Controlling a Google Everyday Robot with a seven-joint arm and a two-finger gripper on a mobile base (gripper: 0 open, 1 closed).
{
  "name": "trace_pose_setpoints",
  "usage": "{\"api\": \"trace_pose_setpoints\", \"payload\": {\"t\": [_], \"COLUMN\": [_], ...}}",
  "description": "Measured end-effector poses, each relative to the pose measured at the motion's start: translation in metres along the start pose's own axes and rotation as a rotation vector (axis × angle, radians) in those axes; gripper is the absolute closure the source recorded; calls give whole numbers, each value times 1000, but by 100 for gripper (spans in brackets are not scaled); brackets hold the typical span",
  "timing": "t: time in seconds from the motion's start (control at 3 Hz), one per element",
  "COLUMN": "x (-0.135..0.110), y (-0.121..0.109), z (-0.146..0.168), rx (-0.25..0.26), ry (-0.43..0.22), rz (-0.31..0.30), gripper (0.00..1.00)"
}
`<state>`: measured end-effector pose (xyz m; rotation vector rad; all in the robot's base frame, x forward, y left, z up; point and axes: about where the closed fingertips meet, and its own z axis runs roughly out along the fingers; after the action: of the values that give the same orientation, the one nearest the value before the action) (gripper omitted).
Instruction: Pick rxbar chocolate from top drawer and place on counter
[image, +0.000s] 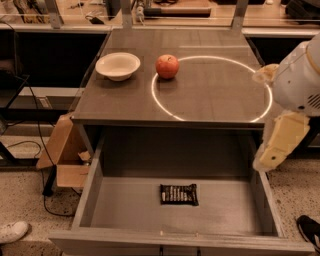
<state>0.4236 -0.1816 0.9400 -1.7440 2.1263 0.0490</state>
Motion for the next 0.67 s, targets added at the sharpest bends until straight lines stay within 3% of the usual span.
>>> {"api": "trace_pose_setpoints", "payload": {"t": [0.33, 0.67], "x": [-14, -14], "y": [18, 20], "z": [20, 22], "rx": [-41, -46], "ry": [-35, -35], "rz": [-22, -22], "gripper": [0, 0]}}
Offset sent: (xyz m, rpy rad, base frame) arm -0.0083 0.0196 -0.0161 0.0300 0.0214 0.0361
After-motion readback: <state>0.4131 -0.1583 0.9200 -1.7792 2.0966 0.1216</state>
